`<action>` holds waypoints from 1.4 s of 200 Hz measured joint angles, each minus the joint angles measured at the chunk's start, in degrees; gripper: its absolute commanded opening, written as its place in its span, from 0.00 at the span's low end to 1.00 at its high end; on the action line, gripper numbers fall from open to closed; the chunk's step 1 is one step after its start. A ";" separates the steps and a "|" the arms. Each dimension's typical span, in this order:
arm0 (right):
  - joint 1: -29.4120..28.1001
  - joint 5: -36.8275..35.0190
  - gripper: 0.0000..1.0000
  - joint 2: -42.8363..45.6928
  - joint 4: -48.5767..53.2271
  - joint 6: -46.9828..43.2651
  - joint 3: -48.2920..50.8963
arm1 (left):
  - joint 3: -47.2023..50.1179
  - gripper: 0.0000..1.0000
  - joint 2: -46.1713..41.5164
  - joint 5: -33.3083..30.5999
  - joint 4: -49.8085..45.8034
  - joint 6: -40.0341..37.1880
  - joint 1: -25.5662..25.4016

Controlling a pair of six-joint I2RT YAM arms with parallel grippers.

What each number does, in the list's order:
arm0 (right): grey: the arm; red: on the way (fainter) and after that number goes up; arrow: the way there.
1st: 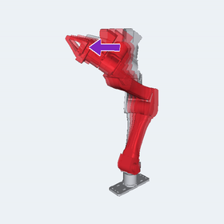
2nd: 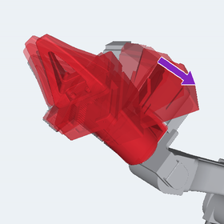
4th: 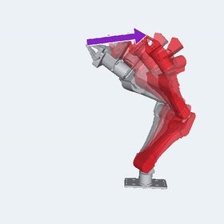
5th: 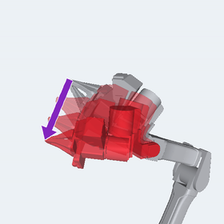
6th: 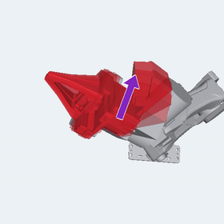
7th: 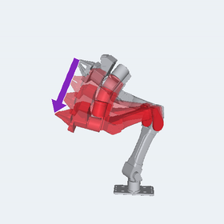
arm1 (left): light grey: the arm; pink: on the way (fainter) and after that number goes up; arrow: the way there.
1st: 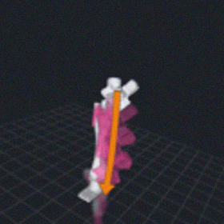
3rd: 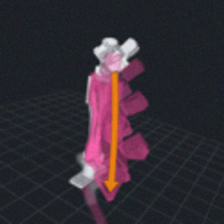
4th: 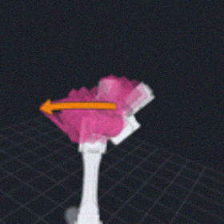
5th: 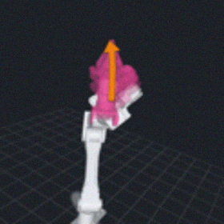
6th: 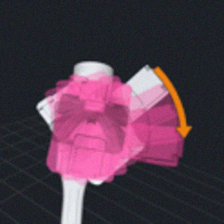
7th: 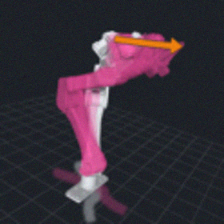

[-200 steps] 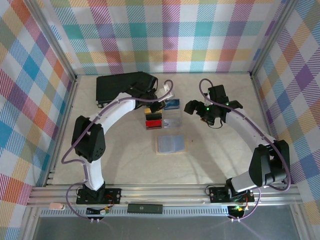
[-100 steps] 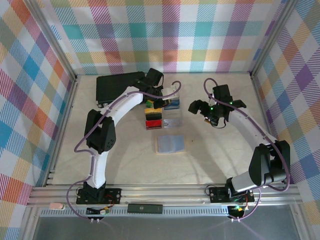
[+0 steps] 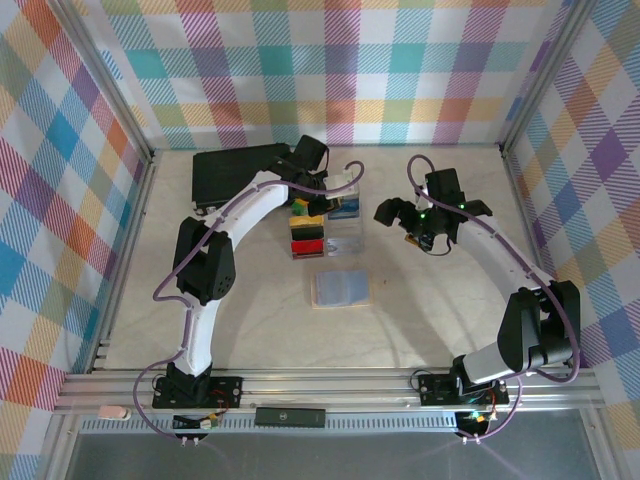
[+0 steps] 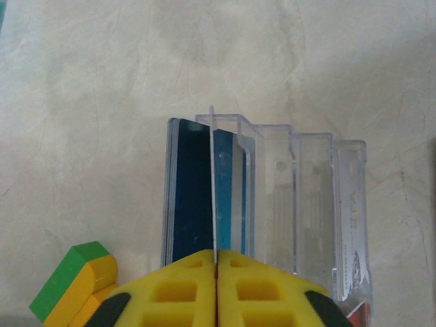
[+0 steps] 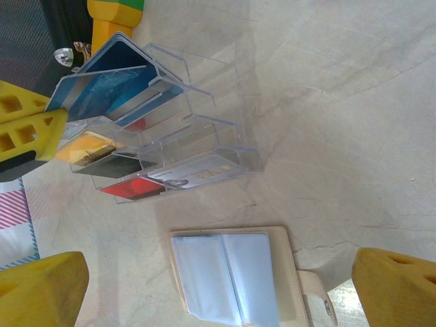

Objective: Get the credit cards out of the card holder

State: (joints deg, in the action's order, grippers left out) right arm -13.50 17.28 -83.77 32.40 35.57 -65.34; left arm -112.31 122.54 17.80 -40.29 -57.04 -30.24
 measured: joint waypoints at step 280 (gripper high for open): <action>-26.67 -10.38 0.82 -12.02 3.91 -0.87 1.64 | 44.72 1.00 -44.11 -42.93 13.00 72.85 1.53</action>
State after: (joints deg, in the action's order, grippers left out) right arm -40.16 6.90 -95.79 36.32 34.70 -63.70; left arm -67.59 78.43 -25.12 -27.29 15.81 -28.71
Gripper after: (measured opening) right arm 0.823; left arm 0.997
